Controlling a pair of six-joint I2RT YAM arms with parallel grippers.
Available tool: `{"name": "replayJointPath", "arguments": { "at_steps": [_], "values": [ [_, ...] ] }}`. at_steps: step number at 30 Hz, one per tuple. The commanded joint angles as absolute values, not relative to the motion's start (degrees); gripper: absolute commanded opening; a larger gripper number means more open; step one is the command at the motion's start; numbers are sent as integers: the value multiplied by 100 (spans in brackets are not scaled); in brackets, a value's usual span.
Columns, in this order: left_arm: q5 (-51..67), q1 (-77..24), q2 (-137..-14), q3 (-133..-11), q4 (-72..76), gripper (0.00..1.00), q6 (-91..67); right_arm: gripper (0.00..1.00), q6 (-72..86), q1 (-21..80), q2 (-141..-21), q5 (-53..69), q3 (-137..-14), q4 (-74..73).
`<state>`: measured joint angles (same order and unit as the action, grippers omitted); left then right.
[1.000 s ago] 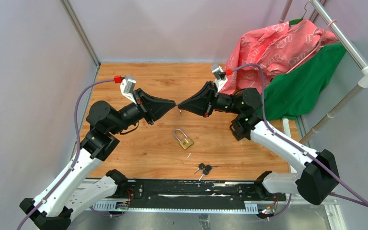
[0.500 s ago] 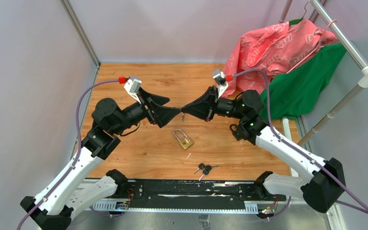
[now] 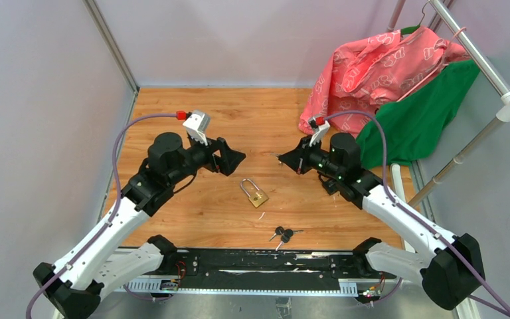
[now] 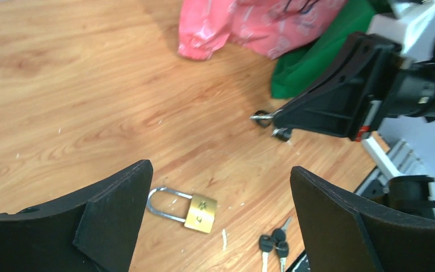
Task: Unlock with the key
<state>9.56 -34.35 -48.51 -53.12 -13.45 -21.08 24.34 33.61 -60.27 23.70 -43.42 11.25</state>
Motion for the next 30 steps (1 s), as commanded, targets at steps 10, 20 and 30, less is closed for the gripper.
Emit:
{"name": "replayJointPath", "arguments": {
  "at_steps": [10,20,30],
  "values": [
    [298,-3929,-6842,-4775,-1365,91,-2102,0,1732,3093,-5304,1487,-3999,97],
    [962,-4056,-8353,-4904,-719,91,-2003,0,1520,3094,-5022,1269,-3841,-194],
    [850,-4311,-9174,-5229,-724,91,-1933,0,1414,3094,-5130,1278,-3929,-258]
  ]
}}
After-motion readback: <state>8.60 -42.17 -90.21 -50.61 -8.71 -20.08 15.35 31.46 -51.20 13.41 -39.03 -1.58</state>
